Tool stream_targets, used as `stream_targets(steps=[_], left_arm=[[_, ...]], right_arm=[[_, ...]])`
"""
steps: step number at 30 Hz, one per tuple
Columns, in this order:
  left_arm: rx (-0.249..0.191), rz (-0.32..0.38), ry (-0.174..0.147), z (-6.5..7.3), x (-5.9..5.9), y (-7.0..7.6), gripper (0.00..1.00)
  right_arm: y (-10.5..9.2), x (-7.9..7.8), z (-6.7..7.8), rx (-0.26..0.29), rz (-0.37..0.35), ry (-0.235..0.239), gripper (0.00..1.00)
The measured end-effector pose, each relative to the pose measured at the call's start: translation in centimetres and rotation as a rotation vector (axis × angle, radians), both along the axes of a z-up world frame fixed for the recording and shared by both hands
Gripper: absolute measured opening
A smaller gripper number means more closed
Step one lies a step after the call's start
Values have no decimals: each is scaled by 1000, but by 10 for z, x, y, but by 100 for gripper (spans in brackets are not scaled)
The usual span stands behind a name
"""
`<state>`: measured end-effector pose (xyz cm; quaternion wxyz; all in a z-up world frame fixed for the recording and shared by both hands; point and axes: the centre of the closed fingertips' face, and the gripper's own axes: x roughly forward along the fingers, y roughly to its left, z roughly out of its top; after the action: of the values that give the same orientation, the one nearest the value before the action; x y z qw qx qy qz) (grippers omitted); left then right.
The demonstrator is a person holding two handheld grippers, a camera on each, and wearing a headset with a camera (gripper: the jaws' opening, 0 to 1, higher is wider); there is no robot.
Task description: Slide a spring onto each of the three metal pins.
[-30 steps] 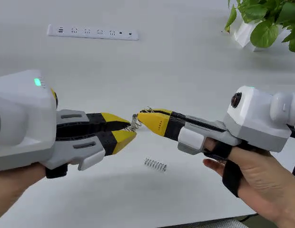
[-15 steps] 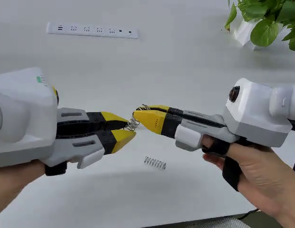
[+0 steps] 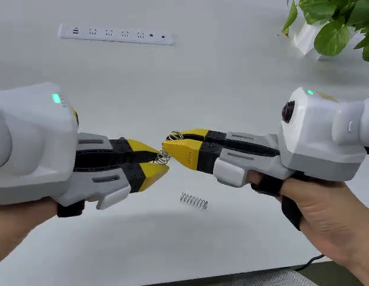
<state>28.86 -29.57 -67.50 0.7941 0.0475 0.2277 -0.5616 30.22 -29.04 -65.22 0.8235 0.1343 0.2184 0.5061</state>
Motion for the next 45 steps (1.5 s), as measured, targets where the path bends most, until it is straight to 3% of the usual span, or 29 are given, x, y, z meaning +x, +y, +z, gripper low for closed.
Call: stream_targets(steps=[9, 18, 27, 34, 39, 45], left_arm=[[21, -20, -8, -4, -2, -2, 7], [4, -21, -8, -4, -4, -1, 7], [-14, -17, -9, -4, -5, 0, 7], [-16, -20, -14, -2, -4, 0, 7], [21, -48, -25, -5, -7, 1, 7], [49, -78, -35, -8, -11, -1, 7]], right_arm=[[6, -6, 0, -101, 46, -70, 5], [10, -9, 1, -148, 74, -114, 5], [9, -10, 1, -164, 90, -111, 7], [7, -11, -2, -188, 113, -101, 16], [-2, -15, 5, -258, 191, -131, 20], [-13, -17, 13, -393, 361, -169, 23]])
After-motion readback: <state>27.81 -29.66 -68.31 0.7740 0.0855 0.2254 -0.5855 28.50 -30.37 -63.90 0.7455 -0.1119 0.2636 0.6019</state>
